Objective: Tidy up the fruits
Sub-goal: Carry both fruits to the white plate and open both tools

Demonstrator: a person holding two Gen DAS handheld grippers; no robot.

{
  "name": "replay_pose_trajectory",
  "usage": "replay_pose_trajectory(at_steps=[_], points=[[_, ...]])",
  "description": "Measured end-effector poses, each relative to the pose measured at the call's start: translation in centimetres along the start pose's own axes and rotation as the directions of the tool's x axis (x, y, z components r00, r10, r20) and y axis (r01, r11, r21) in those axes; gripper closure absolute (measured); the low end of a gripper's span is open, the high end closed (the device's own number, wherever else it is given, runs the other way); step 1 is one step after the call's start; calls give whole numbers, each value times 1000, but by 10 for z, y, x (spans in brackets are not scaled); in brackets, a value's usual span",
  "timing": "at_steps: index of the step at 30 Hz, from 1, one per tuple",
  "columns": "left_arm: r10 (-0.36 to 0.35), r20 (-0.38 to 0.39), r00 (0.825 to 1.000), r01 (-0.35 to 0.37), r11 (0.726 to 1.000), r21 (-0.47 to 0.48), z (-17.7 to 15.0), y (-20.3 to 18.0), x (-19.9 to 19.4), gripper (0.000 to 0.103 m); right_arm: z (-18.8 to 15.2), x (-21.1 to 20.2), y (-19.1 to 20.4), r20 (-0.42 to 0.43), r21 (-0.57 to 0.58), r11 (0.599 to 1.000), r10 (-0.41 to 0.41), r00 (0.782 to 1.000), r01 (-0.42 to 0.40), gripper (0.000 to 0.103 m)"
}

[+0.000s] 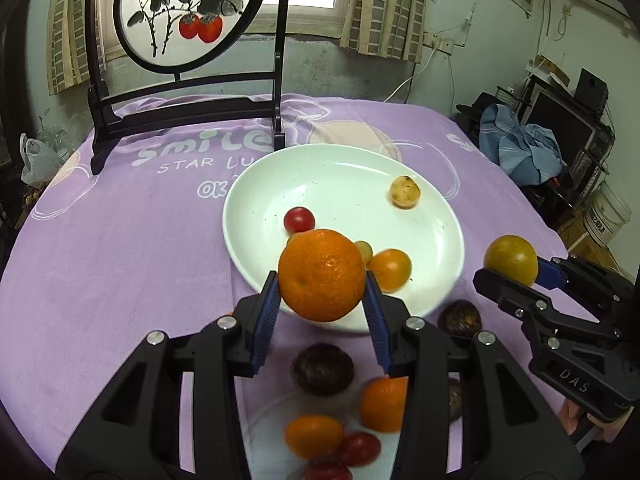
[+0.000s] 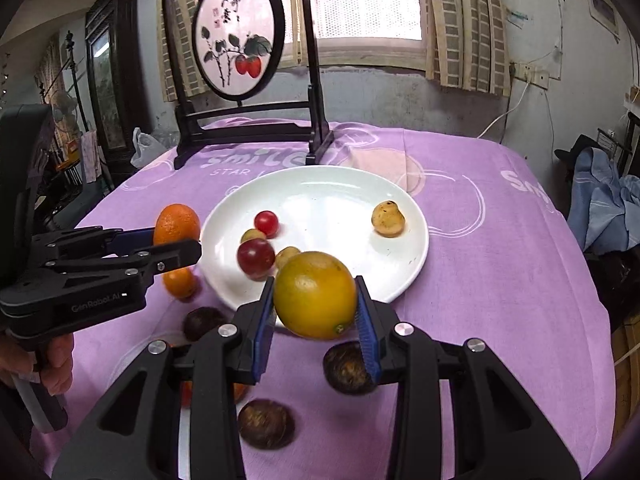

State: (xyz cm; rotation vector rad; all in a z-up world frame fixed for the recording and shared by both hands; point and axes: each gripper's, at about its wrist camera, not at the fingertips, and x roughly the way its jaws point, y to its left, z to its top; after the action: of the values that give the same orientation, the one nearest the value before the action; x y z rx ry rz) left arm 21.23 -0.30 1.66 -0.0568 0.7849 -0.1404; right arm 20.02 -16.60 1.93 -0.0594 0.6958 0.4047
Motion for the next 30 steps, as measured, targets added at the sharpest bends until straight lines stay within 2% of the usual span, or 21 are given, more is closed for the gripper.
replay_pose_trajectory(at_steps=[5, 10, 14, 16, 17, 18, 20, 24, 27, 30], points=[[1, -42, 999, -3, 999, -47, 11, 13, 31, 61, 8, 33, -16, -48, 28, 1000, -5, 999, 6, 66], [32, -72, 997, -37, 998, -58, 15, 21, 55, 61, 13, 67, -34, -119, 69, 997, -8, 993, 16, 66], [51, -72, 996, -56, 996, -69, 18, 26, 67, 59, 16, 81, -41, -135, 103, 994, -10, 991, 24, 65], [52, -48, 997, -56, 995, -78, 20, 26, 66, 42, 19, 79, -43, -108, 120, 993, 9, 994, 4, 61], [68, -26, 997, -70, 994, -82, 22, 25, 62, 30, 21, 77, -43, -94, 129, 992, 14, 995, -2, 61], [78, -1, 997, -78, 994, -82, 23, 24, 57, 26, 22, 74, -43, -81, 134, 991, 5, 997, 6, 61], [83, 35, 996, -80, 994, -75, 25, 21, 46, 24, 22, 68, -43, -64, 142, 990, 5, 998, 4, 61], [58, 16, 998, -57, 994, -92, 22, 22, 35, 18, 16, 53, -38, -62, 157, 987, 33, 998, -23, 61], [56, -6, 998, -56, 993, -103, 13, 21, 27, 14, 10, 41, -34, -60, 170, 985, 53, 997, -42, 49], [30, -47, 998, -34, 994, -107, -3, 21, 20, 14, 1, 24, -26, -52, 154, 987, 52, 997, -44, 48]])
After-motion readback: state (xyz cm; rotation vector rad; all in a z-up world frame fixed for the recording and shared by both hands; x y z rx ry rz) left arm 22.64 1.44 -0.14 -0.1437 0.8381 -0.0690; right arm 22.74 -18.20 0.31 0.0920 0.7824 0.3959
